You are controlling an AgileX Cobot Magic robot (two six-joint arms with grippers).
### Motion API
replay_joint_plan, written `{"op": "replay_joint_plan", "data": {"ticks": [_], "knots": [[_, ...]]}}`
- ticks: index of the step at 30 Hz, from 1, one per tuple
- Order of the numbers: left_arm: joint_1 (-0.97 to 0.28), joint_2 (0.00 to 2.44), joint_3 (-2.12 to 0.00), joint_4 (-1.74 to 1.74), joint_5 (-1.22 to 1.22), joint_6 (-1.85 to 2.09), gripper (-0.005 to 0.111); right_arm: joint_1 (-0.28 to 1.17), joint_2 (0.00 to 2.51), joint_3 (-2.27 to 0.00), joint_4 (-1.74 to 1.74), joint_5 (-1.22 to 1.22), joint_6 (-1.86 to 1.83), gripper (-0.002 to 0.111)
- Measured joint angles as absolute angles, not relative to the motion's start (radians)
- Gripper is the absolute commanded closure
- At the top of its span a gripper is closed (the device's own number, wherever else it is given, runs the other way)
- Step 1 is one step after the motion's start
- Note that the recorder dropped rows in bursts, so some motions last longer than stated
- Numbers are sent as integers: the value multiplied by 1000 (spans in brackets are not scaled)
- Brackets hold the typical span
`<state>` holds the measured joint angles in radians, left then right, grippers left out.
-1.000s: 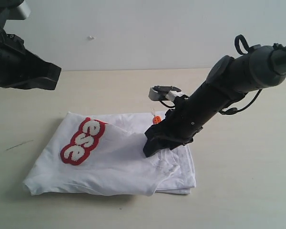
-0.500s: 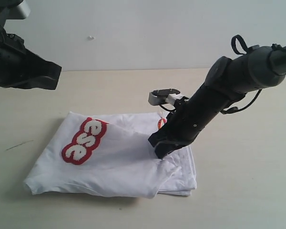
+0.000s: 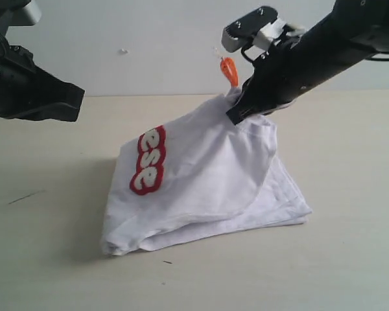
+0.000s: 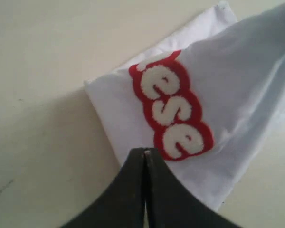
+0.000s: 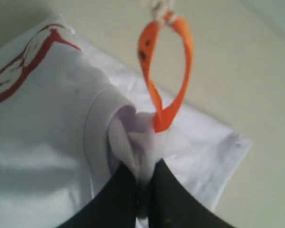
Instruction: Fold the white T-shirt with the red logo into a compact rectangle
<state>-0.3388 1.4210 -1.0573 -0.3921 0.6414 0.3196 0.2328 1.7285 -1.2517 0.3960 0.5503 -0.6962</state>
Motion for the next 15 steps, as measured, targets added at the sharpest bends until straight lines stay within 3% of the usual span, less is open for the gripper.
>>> {"op": "replay_joint_plan", "data": {"ticks": [12,15], "knots": [[-339,1421,-1057,-395,627,324,107,233,1781,-1252,-425,471,-187,108],[-339,1421,-1057,-397,627,324,107,233,1831,-1252,-681,505,17,102]]}}
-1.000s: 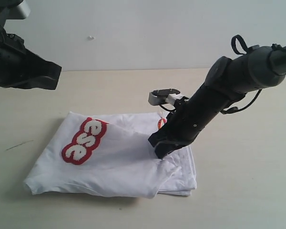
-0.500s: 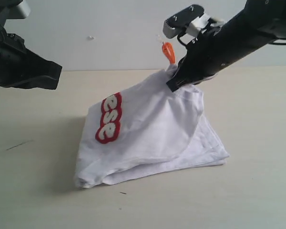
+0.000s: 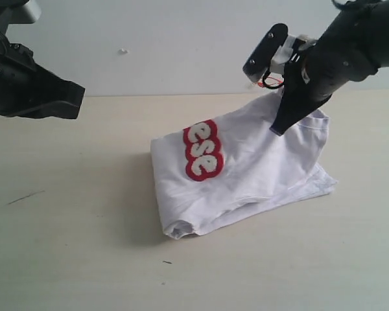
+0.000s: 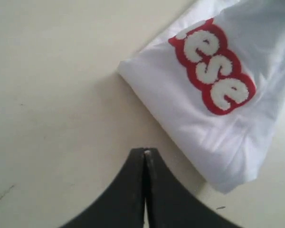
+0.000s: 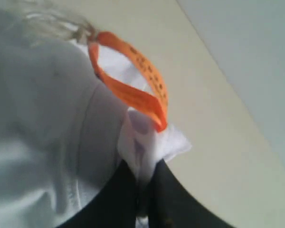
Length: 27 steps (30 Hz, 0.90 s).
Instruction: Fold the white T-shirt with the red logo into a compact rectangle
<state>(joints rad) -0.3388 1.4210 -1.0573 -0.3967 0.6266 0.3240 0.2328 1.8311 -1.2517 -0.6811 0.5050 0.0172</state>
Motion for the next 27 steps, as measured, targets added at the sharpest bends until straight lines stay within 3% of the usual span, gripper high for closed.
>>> {"op": "replay_joint_plan", "data": {"ticks": [5,8,12,16,27], "knots": [[-339,1421,-1057,-399,627,326,107,233,1887,-1252,-926,518,256,73],[-339,1421,-1057,-408,627,326,107,233,1892,-1252,-964,484,295,64],[-339,1421,-1057,-423,627,330,107,233,1892,-1252,-973,466,369,73],[-339,1421,-1057,-426,627,332,107,233,1888,-1275,-866,478,465,108],[-339,1398,-1057,-430,633,340,107,233,1992,-1279,274,550,-368,108]]}}
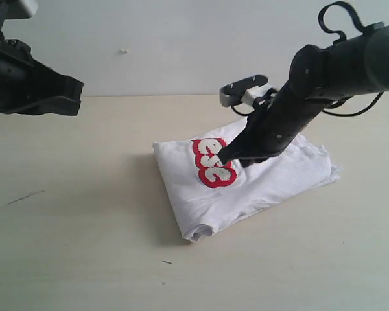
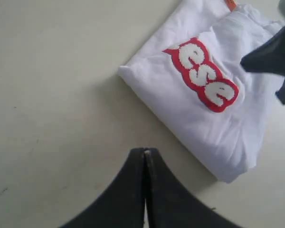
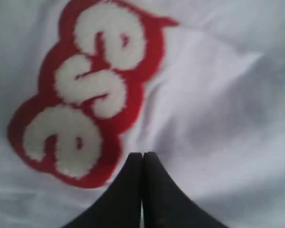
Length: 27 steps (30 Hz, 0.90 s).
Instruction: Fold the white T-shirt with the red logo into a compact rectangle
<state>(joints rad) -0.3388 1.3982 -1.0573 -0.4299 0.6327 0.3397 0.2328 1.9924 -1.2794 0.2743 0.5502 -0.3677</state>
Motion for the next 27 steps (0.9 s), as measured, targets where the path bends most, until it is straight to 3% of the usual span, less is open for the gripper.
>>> {"op": "replay_joint_plan", "data": {"ticks": [19,27], "knots": [[-339,1238,-1057,-444,627,340,107,542,2102,-1303,490,576,-391,108],[-339,1225,-1057,-449,636,341,107,557,2099,-1354,498,604,-389,108]]}}
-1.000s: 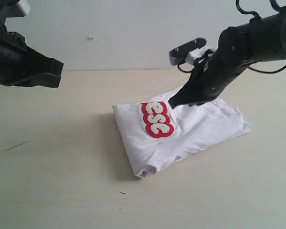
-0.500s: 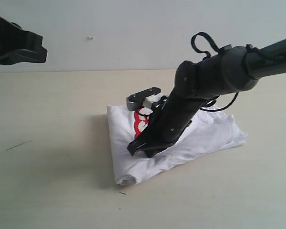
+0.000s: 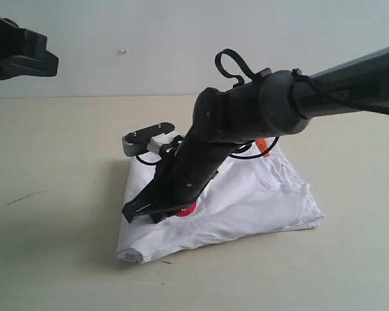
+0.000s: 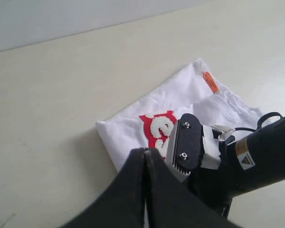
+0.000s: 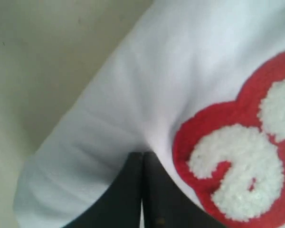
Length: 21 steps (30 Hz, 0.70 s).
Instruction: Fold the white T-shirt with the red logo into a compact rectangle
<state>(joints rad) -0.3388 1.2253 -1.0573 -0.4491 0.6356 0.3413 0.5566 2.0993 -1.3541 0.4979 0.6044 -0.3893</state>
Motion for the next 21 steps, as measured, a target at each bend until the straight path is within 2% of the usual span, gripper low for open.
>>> {"op": "replay_joint_plan", "data": {"ticks": [5,8,13,21], "knots": [[-339,1221,-1057,-452,642,344,107,557,2028,-1362,413,576,-320,108],[-339,1213,-1057,-452,645,344,107,552,2005,-1365,261,559,-159,108],[-339,1206,-1057,-458,643,344,107,551,2089,-1365,40,565,68,108],[-339,1206,-1057,-464,633,344,107,575,2187,-1429,100,547,0,108]]}}
